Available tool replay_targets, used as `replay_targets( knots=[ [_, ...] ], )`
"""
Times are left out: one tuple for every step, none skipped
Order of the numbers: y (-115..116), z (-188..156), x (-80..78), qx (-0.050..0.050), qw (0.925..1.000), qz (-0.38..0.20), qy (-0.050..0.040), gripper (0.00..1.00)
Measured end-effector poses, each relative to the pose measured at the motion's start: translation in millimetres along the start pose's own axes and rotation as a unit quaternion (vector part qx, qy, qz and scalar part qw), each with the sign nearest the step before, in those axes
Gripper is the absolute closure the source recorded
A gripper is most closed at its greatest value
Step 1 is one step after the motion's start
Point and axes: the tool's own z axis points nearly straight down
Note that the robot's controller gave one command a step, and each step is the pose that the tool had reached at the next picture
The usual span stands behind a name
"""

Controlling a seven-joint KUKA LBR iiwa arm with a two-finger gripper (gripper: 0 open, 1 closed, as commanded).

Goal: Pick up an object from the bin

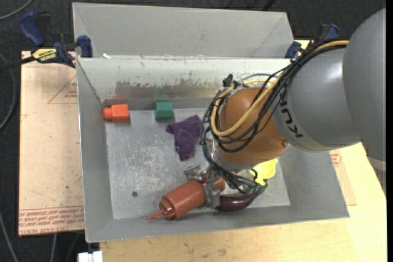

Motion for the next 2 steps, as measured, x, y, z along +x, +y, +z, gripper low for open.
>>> replay_targets(
  knots=[
    [0.0,0.0,0.0,0.0,1.0,0.0,0.0,1.0],
    [4.3,-127.6,-6.2,0.0,1.0,0.001,-0.0012,1.0]
  ],
)
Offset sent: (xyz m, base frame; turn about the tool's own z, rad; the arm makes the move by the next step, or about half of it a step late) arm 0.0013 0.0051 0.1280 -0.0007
